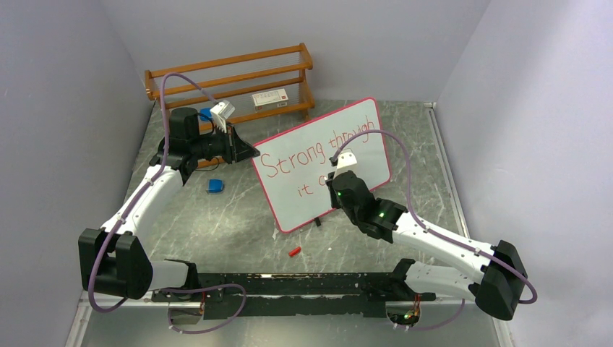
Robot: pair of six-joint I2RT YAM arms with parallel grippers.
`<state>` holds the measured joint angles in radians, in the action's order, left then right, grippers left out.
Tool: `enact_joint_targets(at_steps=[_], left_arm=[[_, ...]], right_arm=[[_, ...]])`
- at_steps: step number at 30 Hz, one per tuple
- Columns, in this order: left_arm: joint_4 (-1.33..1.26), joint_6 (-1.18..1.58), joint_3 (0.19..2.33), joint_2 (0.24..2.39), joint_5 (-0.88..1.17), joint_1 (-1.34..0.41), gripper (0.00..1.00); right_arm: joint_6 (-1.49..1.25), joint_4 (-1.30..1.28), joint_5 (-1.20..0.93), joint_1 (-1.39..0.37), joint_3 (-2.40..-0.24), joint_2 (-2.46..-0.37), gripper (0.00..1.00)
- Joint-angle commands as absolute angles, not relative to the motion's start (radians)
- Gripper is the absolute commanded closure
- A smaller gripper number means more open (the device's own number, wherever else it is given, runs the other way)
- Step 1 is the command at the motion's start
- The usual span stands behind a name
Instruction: Write a sentence on the whiteboard
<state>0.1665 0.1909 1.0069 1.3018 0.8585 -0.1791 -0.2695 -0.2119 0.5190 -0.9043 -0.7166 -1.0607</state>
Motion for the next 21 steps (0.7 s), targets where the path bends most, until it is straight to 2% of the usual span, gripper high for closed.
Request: enact_joint_targets(at_steps=[1, 21], left_arm=[[0.253, 0.123, 0.993, 1.341, 0.753, -0.193, 0.95], [0.255, 0.121, 0.992, 1.341, 0.750, -0.193, 0.95]], right_arm=[[-0.293, -0.241, 0.512, -0.897, -0.705, -1.046, 1.00], [-0.308, -0.261, 0.546, -0.897, -0.680, -1.048, 1.00]])
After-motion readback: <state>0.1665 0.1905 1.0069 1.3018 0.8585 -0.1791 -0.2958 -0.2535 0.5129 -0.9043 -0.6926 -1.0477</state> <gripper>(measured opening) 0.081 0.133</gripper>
